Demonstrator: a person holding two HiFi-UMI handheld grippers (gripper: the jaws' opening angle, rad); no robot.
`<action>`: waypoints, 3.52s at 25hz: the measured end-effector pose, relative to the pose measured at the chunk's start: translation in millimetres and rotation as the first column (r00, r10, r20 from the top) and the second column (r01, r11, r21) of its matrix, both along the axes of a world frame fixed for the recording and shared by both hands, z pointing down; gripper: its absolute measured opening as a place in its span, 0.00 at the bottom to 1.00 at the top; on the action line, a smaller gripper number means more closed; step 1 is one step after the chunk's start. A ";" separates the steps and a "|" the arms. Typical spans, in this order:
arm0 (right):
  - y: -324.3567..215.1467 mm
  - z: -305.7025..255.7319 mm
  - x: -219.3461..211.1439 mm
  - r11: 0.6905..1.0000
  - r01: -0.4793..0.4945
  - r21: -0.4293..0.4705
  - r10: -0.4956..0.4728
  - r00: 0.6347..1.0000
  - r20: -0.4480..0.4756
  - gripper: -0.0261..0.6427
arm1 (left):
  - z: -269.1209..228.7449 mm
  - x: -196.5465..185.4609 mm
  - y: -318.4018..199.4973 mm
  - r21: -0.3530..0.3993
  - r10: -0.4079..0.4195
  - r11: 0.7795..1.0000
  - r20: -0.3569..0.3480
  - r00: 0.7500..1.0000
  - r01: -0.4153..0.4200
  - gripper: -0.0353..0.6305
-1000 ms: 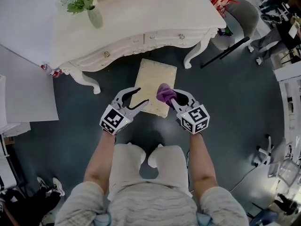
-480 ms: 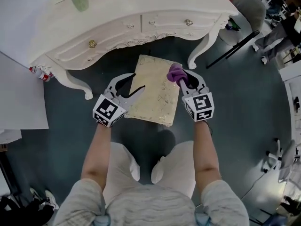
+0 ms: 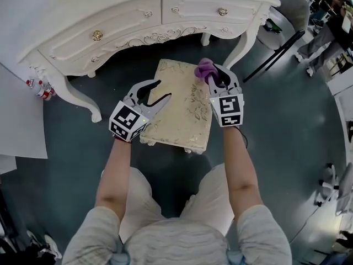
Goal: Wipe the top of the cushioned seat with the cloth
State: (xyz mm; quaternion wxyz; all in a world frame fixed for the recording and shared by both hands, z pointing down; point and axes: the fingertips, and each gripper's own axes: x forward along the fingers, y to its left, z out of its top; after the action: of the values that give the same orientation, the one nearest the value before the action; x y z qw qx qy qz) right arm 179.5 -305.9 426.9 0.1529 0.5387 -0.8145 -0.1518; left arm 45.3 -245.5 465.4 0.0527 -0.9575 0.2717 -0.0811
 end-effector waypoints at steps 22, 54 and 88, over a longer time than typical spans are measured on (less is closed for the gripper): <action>54.6 97.9 -40.5 0.918 0.148 -0.368 -0.232 0.953 -0.196 0.27 | 11.0 -14.3 3.6 -0.001 -0.007 1.000 -0.120 0.993 0.007 0.37; -11.1 125.3 -30.7 0.670 -0.105 -0.735 0.264 0.959 0.104 0.39 | 56.0 -42.3 3.3 -0.175 0.045 0.983 -0.069 0.997 -0.057 0.62; -39.8 119.5 58.7 0.649 -0.215 -0.729 0.423 0.899 0.112 0.18 | 70.5 -28.6 8.0 -0.210 0.100 0.972 -0.047 0.994 -0.107 0.62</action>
State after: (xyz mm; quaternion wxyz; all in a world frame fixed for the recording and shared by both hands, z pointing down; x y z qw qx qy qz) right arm 238.2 -345.6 546.5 0.2568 0.5912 -0.7139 0.2736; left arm 16.7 -237.5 535.9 -0.0503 -0.9718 0.2122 -0.0894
